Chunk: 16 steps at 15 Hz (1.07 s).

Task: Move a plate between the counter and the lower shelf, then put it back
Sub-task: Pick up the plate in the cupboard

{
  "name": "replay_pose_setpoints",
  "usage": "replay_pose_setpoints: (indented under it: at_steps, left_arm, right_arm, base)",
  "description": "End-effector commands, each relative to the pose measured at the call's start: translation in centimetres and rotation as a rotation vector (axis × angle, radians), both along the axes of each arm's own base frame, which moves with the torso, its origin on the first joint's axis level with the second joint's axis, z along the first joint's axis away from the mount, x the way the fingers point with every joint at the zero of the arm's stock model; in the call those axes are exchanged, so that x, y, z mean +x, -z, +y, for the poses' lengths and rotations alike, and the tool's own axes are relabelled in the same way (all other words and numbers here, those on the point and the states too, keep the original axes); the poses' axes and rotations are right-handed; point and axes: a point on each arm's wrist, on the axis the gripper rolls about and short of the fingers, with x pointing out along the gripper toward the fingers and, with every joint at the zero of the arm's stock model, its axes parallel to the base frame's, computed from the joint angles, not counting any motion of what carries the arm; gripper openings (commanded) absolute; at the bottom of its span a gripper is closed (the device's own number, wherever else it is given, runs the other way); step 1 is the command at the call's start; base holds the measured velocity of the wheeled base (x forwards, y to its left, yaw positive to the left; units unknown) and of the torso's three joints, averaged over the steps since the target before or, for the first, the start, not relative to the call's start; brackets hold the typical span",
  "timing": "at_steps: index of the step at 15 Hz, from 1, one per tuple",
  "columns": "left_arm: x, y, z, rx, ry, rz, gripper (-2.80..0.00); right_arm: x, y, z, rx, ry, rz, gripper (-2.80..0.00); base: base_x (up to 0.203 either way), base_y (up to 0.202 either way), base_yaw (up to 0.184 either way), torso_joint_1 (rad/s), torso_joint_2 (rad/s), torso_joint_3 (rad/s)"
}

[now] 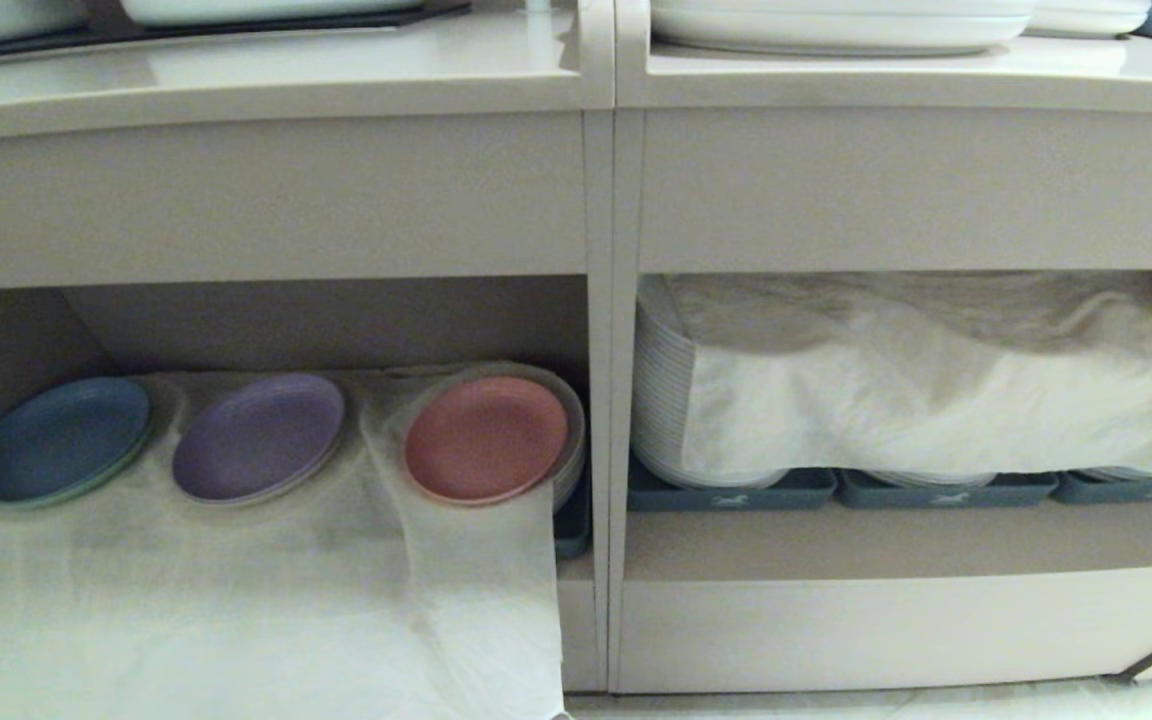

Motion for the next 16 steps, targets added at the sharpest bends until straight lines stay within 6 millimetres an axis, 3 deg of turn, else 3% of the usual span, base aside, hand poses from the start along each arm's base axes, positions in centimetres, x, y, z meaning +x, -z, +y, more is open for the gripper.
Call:
replay_pose_setpoints:
  at_steps: [1,6,10,16]
  left_arm:
    - [-0.3,-0.4,0.0,0.001,0.007,0.052,-2.8]
    - [-0.1,-1.0,0.0,-0.013,0.016,0.224,-2.8]
    - [1.7,-2.7,-0.1,-0.081,0.043,0.377,-2.8]
    - [4.6,-3.1,-0.2,-0.247,0.056,0.396,-2.8]
  right_arm:
    - [0.0,0.0,0.0,0.0,0.0,0.0,-2.8]
    - [0.0,0.0,0.0,0.0,0.0,0.0,-2.8]
    - [0.0,0.0,0.0,0.0,0.0,0.0,-2.8]
    - [0.0,0.0,0.0,0.0,0.0,0.0,-2.8]
  base:
    - [0.0,0.0,0.0,0.0,0.0,0.0]
    - [0.0,0.0,0.0,0.0,0.0,0.0]
    - [0.0,0.0,0.0,0.0,0.0,0.0]
    - [0.0,0.0,0.0,0.0,0.0,0.0]
